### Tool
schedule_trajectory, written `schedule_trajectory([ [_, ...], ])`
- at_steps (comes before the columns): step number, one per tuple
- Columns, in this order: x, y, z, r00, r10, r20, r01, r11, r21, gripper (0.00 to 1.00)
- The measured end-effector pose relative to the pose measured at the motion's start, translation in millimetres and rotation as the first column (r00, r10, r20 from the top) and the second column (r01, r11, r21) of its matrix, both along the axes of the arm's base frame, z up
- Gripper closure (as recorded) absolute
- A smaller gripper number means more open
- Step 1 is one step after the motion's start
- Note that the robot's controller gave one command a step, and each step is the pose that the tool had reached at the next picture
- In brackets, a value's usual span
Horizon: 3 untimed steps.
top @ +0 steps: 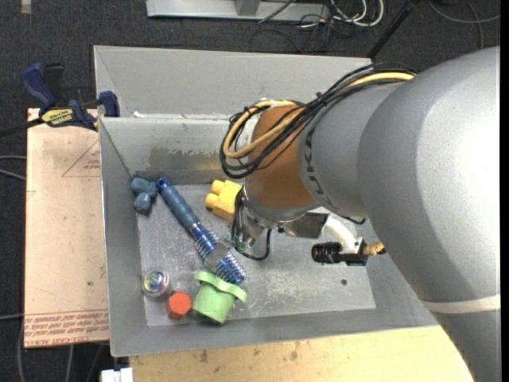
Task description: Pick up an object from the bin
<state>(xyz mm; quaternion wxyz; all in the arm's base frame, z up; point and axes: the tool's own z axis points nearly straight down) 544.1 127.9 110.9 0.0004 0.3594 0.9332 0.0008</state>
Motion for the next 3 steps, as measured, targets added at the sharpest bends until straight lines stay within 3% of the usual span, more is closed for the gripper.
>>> schedule_trajectory([
  [1,16.6,11.9,-43.7,1.000,0.027,-0.001,-0.027,1.000,-0.001,0.00],
  [2,17.1,12.2,-43.5,1.000,0.029,0.000,-0.029,1.000,-0.001,0.00],
  [3,17.9,12.4,-42.8,1.000,0.031,0.003,-0.031,1.000,-0.001,1.00],
])
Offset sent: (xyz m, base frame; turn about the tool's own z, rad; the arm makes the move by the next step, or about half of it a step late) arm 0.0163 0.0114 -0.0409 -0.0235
